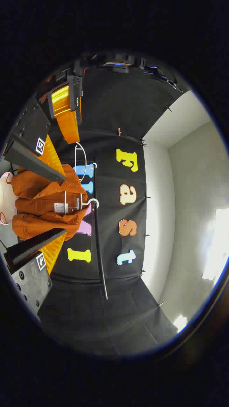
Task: Grasp the clothes on the hanger with both hands and then place them into the laundry hamper below.
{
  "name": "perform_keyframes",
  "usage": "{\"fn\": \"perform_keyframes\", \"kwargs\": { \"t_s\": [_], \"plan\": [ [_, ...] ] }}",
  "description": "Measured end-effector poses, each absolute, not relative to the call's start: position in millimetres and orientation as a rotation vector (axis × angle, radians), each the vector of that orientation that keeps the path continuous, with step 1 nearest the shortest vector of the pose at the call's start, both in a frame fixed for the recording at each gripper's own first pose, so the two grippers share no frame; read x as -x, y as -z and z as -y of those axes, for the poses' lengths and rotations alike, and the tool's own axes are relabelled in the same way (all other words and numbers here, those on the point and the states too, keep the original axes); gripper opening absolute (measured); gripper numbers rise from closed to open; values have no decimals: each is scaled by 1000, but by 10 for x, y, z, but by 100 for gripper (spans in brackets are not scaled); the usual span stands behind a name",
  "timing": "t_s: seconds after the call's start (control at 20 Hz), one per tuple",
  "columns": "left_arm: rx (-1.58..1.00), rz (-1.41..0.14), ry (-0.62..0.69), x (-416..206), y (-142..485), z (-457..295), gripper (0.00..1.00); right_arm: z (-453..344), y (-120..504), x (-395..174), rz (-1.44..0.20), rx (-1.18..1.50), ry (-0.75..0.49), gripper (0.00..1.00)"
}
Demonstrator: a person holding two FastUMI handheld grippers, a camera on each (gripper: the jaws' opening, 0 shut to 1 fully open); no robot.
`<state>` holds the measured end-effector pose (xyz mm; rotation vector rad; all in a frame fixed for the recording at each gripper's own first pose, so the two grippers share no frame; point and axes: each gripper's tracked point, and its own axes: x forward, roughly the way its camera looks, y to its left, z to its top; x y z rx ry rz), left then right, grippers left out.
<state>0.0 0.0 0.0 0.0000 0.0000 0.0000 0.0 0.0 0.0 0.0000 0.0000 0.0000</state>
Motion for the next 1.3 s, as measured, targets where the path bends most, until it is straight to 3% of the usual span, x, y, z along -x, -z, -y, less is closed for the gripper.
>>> {"fn": "perform_keyframes", "kwargs": {
  "t_s": [0.65, 0.7, 0.75, 1.15, 1.2, 1.3],
  "plan": [
    [-2, -19, 22, -14, 174, 138, 89, 173, 52, 108, -28, -47, 20, 95],
    [-4, -15, 18, -16, 158, 126, 84, 189, 44, 109, -26, -47, 21, 95],
    [-4, -12, 17, -16, 149, 134, 89, 200, 34, 97, -26, -47, 22, 95],
    [5, -29, 25, -1, 203, 126, 89, 136, 68, 123, -40, -62, 13, 95],
    [5, -29, 27, 5, 203, 125, 84, 126, 66, 121, -39, -60, 14, 95],
    [10, -27, 34, 9, 200, 104, 89, 111, 64, 113, -37, -58, 19, 95]
  ]
}}
